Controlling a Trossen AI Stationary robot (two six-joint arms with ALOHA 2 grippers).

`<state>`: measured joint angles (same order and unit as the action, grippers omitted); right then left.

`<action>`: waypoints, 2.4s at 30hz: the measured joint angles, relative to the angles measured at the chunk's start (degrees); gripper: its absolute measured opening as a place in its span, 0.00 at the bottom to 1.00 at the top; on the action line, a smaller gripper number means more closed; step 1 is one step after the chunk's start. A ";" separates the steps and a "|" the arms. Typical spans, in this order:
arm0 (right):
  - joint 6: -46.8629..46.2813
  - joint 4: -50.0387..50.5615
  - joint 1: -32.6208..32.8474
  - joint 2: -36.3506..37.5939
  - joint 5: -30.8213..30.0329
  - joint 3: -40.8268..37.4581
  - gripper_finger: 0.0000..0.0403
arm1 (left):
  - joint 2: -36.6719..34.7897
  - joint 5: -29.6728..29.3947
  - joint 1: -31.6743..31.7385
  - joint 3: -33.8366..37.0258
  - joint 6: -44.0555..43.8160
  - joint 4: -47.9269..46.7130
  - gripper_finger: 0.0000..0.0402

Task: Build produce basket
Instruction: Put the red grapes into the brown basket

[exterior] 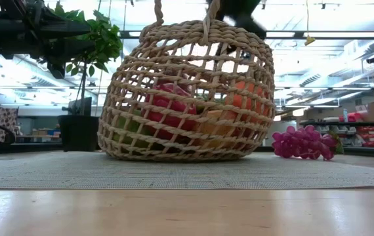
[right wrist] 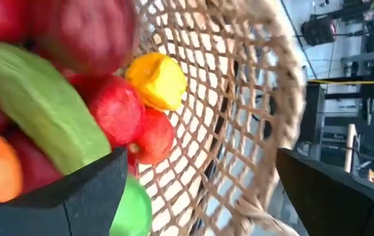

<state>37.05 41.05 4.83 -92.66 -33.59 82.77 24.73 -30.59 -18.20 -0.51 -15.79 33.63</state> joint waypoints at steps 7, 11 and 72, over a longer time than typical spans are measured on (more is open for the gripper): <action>-13.38 18.57 5.43 0.47 0.96 12.96 0.94 | 0.00 0.00 0.00 0.00 0.00 0.00 0.40; -20.91 25.80 6.46 3.90 7.92 14.71 0.92 | -0.02 0.00 0.02 0.00 -0.01 0.02 0.40; -30.85 -3.11 -14.74 8.54 22.76 -39.16 0.85 | 0.00 0.00 0.01 0.00 -0.02 0.00 0.40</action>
<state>6.20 37.94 -9.91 -84.12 -10.83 43.62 24.73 -30.59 -18.18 -0.51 -15.81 33.63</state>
